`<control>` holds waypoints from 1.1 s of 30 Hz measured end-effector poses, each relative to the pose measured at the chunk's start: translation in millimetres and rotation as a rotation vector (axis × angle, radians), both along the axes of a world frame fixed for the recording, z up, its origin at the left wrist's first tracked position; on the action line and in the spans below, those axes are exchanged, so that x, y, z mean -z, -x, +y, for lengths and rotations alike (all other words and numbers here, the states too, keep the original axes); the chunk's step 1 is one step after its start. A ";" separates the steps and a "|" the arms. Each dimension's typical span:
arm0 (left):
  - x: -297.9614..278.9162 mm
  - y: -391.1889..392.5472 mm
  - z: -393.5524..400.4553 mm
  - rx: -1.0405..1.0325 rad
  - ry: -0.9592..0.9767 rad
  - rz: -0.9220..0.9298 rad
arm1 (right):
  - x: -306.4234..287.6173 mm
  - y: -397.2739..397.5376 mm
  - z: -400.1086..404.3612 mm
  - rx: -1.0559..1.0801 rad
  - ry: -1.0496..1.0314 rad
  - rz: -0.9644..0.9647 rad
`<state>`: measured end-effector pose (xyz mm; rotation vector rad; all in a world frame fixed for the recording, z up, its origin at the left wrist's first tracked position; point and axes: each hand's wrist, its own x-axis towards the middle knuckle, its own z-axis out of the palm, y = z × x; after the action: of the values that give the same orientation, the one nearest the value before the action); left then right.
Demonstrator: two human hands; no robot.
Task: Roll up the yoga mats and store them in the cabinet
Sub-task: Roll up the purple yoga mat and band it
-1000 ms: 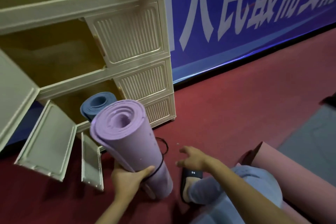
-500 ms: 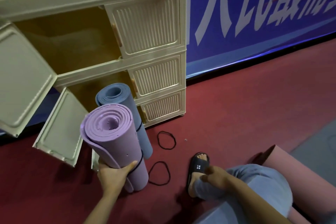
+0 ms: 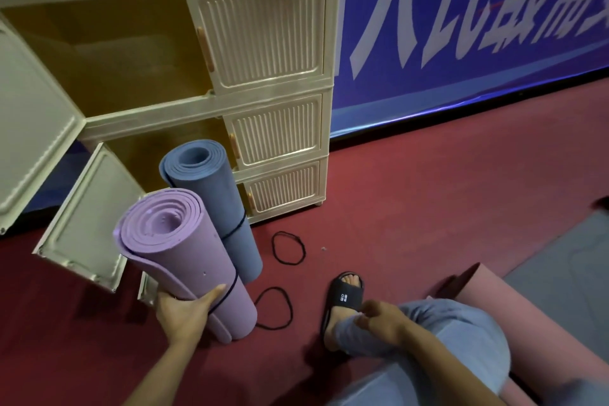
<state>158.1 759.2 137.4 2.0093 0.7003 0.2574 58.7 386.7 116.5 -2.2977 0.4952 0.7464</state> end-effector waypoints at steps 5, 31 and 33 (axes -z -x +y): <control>18.2 -4.3 0.5 0.033 0.029 -0.008 | 6.7 -3.9 14.4 -0.030 -0.047 0.006; 48.3 -13.2 2.9 -0.152 0.114 0.259 | 6.8 1.8 6.8 -0.007 -0.020 -0.043; 48.6 -10.9 2.3 -0.158 0.128 0.260 | 6.0 2.2 6.8 -0.010 -0.024 -0.039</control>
<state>169.1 761.5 88.8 1.8849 1.0166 0.0411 56.6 393.5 110.5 -2.2894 0.4550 0.7073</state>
